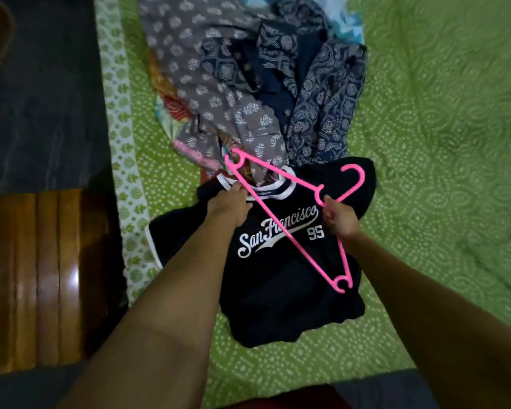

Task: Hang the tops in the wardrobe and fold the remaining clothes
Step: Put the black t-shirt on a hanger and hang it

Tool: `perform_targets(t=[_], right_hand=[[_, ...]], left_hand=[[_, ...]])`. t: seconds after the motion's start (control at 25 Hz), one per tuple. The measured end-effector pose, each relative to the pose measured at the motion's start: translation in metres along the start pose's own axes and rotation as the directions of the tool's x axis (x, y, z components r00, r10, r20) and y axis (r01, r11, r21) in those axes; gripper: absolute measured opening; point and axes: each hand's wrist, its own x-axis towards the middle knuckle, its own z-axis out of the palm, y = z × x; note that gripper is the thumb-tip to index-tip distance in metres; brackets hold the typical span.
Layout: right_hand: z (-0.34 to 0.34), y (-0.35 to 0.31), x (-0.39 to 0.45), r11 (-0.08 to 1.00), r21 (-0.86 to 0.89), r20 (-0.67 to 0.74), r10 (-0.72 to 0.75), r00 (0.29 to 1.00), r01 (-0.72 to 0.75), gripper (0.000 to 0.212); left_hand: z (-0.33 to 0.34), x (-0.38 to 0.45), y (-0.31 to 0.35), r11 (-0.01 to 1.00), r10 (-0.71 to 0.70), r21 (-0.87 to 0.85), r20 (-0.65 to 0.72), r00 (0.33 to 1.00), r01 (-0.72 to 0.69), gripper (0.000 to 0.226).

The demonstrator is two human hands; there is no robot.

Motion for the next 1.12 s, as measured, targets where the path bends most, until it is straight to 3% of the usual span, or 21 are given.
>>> perform_targets(t=[0.16,0.28,0.36,0.48,0.56,0.68,0.76,0.88,1.0,1.12], right_hand=[[0.002,0.001,0.019,0.998,0.062,0.072,0.020,0.997,-0.025,0.045],[0.004,-0.005,0.024,0.997,0.072,0.114,0.014,0.993,-0.022,0.045],[0.002,-0.007,0.025,0.998,0.062,0.126,0.023,0.992,-0.031,0.046],[-0.005,-0.009,0.020,1.000,0.025,0.096,0.010,0.995,-0.012,0.050],[-0.012,-0.013,0.011,0.999,-0.031,0.070,-0.024,0.997,0.026,0.050],[-0.026,-0.029,-0.013,0.962,-0.252,0.061,-0.093,0.994,0.106,0.046],[-0.034,-0.039,-0.028,0.914,-0.381,0.073,-0.119,0.990,0.137,0.045],[-0.037,-0.059,-0.050,0.857,-0.482,0.108,-0.147,0.983,0.181,0.041],[-0.029,-0.081,-0.080,0.810,-0.538,0.126,-0.194,0.973,0.231,0.039],[-0.027,-0.095,-0.114,0.819,-0.504,0.110,-0.255,0.961,0.275,0.043]], left_hand=[[-0.007,0.012,0.005,0.960,-0.170,0.236,0.057,0.984,0.152,0.052],[-0.017,0.013,0.001,0.905,-0.278,0.303,-0.107,0.955,0.297,0.035],[-0.024,0.007,-0.001,0.893,-0.368,0.212,-0.164,0.915,0.397,0.032],[-0.027,-0.013,-0.001,0.865,-0.502,-0.076,-0.158,0.850,0.496,0.033],[-0.028,-0.023,-0.001,0.836,-0.524,-0.240,-0.084,0.848,0.493,0.034],[-0.040,-0.037,0.004,0.777,-0.562,-0.306,0.057,0.825,0.550,0.042],[-0.050,-0.049,0.014,0.789,-0.547,-0.279,0.087,0.832,0.548,0.053],[-0.064,-0.073,0.043,0.882,-0.440,-0.173,0.033,0.897,0.439,0.063],[-0.079,-0.103,0.077,0.948,-0.318,-0.038,-0.008,0.948,0.317,0.061],[-0.100,-0.137,0.104,0.965,-0.264,-0.012,-0.039,0.964,0.264,0.056]])
